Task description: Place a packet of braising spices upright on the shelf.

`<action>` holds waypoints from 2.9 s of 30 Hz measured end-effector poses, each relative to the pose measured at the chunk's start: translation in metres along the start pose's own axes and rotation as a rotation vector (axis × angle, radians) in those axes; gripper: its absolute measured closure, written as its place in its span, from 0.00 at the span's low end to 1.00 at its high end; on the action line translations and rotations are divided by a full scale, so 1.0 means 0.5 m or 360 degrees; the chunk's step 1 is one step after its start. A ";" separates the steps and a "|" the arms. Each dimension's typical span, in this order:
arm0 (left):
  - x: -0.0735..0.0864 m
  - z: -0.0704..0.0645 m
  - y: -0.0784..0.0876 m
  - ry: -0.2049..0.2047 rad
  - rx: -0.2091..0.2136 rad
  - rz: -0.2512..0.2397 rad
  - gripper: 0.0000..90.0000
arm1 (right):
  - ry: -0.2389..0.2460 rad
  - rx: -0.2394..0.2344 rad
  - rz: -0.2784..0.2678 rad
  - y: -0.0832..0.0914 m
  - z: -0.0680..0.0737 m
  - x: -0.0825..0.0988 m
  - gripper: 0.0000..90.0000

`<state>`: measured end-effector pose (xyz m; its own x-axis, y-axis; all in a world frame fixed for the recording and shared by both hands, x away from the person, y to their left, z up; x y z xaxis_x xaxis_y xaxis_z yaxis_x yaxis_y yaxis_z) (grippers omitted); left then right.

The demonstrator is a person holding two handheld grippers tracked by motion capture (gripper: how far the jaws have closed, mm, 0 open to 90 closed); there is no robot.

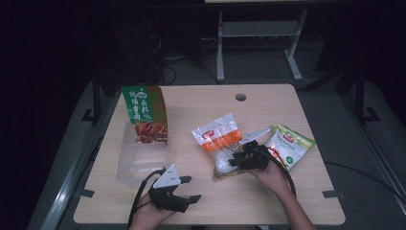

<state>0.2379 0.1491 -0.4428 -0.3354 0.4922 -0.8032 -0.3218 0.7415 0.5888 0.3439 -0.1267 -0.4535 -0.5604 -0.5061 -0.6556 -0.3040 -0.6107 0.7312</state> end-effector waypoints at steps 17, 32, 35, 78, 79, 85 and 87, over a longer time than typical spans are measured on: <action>-0.001 0.001 0.000 0.0002 -0.0011 0.0002 0.37 | 0.0000 -0.0104 -0.0012 -0.005 0.065 0.019 0.71; -0.029 0.011 -0.042 -0.0004 -0.0025 0.0042 0.46 | 0.0046 -0.0109 0.0000 0.003 0.082 0.025 0.67; -0.026 0.010 -0.041 -0.0010 -0.0025 0.0049 0.46 | 0.0031 -0.0101 -0.0031 0.015 0.074 0.023 0.62; -0.042 0.046 -0.093 0.0142 -0.0031 0.0072 0.36 | 0.0014 -0.0148 -0.0154 0.051 0.002 -0.013 1.00; -0.043 0.053 -0.099 0.0163 -0.0015 0.0079 0.37 | 0.0020 -0.0189 -0.0205 0.061 0.006 -0.006 1.00; -0.053 0.064 -0.111 0.0287 0.0030 0.0049 0.46 | 0.0095 -0.0283 -0.0311 0.083 0.024 0.002 1.00; -0.059 0.068 -0.112 0.0311 0.0057 0.0034 0.55 | 0.0109 -0.0300 -0.0335 0.087 0.029 0.004 1.00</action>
<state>0.2960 0.1086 -0.4549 -0.5086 0.4126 -0.7557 -0.2824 0.7492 0.5991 0.3185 -0.1456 -0.4200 -0.4450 -0.3920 -0.8051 -0.2560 -0.8059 0.5339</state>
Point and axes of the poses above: each handheld gripper's, and its own axes: y roughly backward along the jaws, x roughly out of its underside, z roughly to its left, the point moved 2 cm from there along -y, roughly forward along the jaws, and after that the axes turned 1 degree about -y, right-handed, at the moved point
